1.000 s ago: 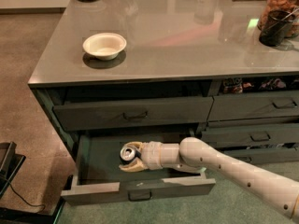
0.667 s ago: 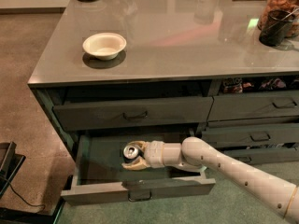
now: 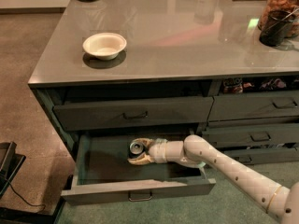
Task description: Place pepsi can into middle drawer
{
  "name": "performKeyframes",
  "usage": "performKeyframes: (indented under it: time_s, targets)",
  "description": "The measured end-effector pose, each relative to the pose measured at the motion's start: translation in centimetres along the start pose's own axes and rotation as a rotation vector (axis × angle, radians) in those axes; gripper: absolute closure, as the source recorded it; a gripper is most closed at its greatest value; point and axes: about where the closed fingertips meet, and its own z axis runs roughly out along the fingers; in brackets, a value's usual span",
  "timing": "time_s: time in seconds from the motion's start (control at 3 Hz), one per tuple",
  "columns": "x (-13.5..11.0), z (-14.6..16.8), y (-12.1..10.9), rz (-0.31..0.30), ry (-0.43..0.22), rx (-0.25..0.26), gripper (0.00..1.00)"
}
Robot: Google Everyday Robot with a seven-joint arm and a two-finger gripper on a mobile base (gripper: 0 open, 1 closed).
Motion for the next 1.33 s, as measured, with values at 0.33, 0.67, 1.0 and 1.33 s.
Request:
performKeyframes:
  time_s: [0.33, 0.67, 1.0, 1.33]
  targets:
    - [2.4, 0.6, -1.5, 0.002, -0.017, 0.007, 1.00]
    - [4.4, 1.6, -2.4, -0.004, -0.028, 0.007, 1.00]
    - [6.2, 2.9, -2.9, 0.002, -0.020, -0.016, 1.00]
    - [7.6, 4.0, -2.9, 0.024, -0.003, -0.046, 1.00]
